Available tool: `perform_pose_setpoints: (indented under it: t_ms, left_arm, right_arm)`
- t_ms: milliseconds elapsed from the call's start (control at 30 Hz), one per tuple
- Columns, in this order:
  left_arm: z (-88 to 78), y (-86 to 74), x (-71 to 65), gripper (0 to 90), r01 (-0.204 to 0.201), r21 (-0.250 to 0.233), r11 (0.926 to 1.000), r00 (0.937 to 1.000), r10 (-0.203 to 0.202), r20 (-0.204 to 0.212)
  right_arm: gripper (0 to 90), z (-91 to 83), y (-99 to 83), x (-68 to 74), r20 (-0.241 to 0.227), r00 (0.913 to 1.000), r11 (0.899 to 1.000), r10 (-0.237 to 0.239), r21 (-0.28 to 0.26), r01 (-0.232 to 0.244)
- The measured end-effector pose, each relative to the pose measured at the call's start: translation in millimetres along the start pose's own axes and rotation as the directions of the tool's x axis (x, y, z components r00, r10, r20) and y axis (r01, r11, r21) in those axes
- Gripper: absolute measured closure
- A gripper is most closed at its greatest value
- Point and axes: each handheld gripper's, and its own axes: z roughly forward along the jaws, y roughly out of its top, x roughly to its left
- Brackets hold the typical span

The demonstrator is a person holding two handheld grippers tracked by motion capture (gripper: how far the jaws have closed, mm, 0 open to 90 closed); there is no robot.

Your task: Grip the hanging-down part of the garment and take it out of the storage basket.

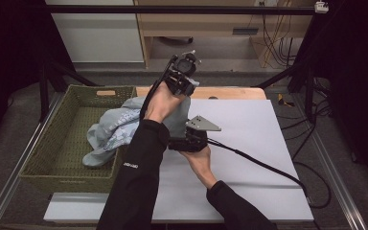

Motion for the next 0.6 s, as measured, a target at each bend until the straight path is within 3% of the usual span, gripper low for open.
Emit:
perform_pose_setpoints:
  t_ms: [100,300,433,467,600]
  left_arm:
    - [0.7,0.1,-0.5,83.1,-0.004,0.003,1.0,1.0,0.004,-0.001]
    - [1.2,-0.2,-0.9,83.1,-0.002,0.004,1.0,1.0,0.002,0.0]
    - [0.6,-0.6,0.1,83.1,0.001,0.004,1.0,1.0,-0.001,0.001]
    - [0.6,-0.7,0.0,83.1,0.0,0.003,1.0,1.0,0.0,-0.001]
    - [-1.4,-1.2,0.0,83.1,-0.002,0.001,1.0,1.0,0.002,-0.002]
  right_arm:
    - [23.6,2.6,0.0,0.0,-0.01,0.9999,1.0,0.011,0.0,-0.011]
    - [57.1,2.8,-0.3,1.5,-0.018,0.9995,1.0,0.025,0.004,-0.025]
    - [78.4,0.8,0.3,0.8,-0.024,0.9997,1.0,0.002,0.012,-0.002]
    - [82.8,-0.4,2.0,3.1,-0.016,0.9993,0.999,0.033,0.032,-0.032]
    - [87.3,-3.7,5.5,0.3,-0.031,0.9994,0.999,0.017,0.046,-0.015]
